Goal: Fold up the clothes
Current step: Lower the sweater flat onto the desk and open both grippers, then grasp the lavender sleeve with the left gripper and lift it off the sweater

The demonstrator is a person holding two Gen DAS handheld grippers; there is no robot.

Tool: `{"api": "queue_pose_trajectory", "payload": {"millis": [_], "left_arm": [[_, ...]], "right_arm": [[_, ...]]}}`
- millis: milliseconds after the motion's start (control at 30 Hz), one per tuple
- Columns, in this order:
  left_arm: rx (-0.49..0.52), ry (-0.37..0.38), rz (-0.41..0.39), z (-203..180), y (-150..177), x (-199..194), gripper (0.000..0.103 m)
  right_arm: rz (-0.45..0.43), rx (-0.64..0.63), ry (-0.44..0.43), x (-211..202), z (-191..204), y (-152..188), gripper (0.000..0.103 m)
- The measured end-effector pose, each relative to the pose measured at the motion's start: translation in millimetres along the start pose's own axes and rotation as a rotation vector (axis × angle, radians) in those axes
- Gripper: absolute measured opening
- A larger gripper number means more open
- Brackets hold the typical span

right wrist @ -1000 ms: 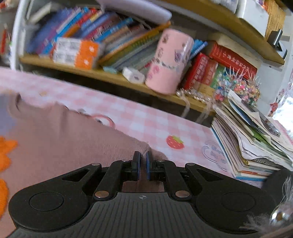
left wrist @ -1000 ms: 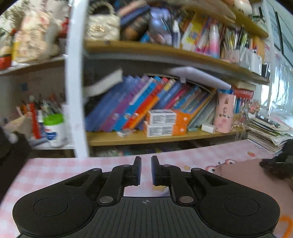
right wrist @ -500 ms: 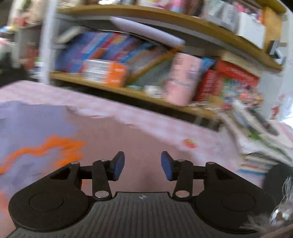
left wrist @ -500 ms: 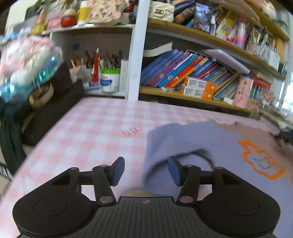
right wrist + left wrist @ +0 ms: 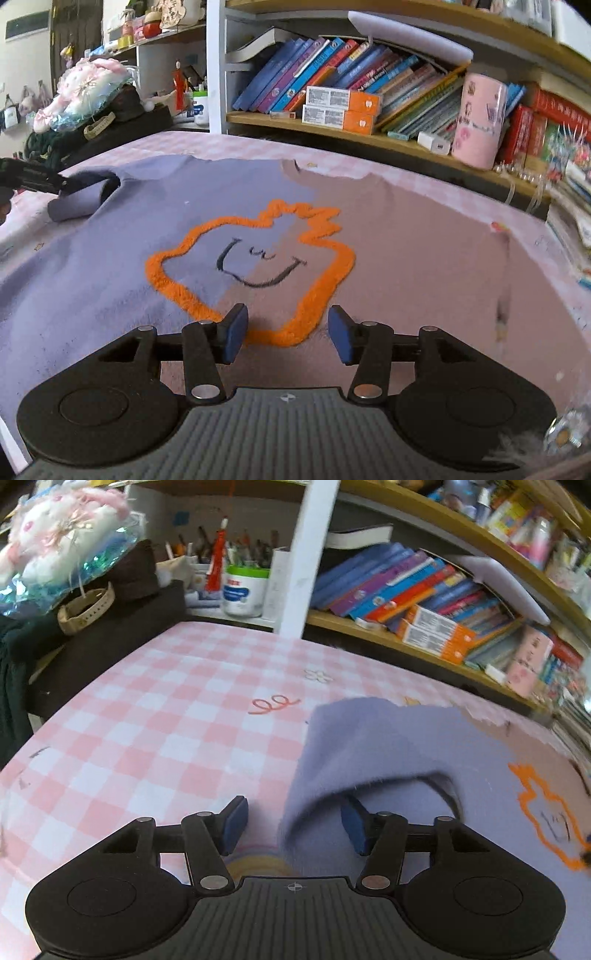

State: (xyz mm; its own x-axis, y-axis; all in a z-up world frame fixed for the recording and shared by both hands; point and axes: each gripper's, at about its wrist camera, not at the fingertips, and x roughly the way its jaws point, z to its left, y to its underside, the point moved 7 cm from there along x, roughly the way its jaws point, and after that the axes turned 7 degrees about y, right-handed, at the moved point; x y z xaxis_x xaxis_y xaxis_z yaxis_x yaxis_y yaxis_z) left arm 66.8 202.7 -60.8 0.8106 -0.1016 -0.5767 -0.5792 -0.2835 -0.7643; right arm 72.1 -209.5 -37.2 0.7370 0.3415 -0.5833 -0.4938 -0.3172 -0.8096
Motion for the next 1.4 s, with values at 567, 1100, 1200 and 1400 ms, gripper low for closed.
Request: {"api": "queue_pose_trajectory", "payload": {"millis": [567,1100,1200,1400], "left_arm": [[1.424,0.149,-0.089,-298,99,24,0.02],[1.205,0.145,-0.1,-271,91,-20,0.067],[1.2,0.139,-0.097,-266,90,-24,0.067],[1.192,0.126,-0.091,-256,88,-32,0.067]], "right_arm": [[0.003,0.069,-0.019,4,-7,2,0.063],[0.01,0.044,-0.035,5,-2,2,0.075],[0.011,0.045,-0.035,5,-2,2,0.075],[0.01,0.049,-0.039,5,-2,2,0.075]]}}
